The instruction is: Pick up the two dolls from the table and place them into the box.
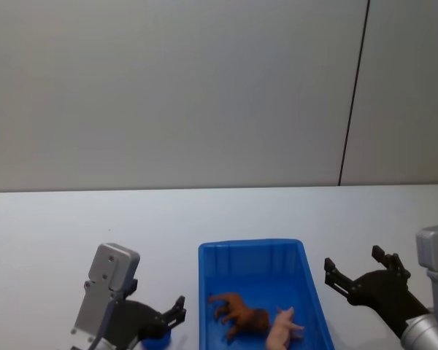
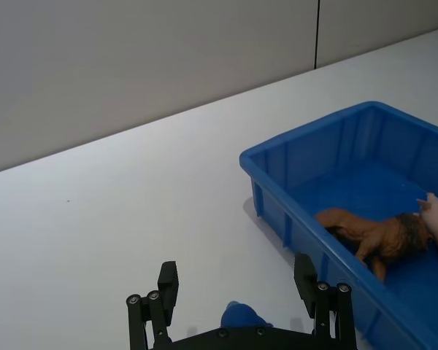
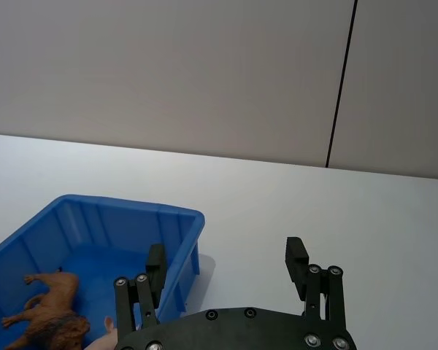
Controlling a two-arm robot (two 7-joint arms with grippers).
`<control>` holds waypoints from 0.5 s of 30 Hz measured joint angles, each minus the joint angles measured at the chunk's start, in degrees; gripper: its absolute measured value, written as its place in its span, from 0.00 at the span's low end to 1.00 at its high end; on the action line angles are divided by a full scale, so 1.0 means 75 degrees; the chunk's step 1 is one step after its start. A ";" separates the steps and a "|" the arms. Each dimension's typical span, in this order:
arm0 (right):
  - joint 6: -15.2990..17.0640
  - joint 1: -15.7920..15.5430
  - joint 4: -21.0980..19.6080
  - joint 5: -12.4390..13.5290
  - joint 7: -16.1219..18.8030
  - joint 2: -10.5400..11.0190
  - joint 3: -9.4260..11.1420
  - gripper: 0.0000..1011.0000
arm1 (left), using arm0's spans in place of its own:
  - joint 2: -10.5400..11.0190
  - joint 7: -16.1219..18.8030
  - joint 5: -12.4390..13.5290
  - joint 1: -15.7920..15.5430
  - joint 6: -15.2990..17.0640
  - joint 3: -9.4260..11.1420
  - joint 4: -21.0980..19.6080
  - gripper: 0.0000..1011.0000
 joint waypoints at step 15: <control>0.0000 0.0000 0.0000 0.0000 0.0000 0.0000 0.0000 0.99 | -0.0035 -0.0414 -0.0026 0.0011 0.0071 -0.0013 0.0353 0.94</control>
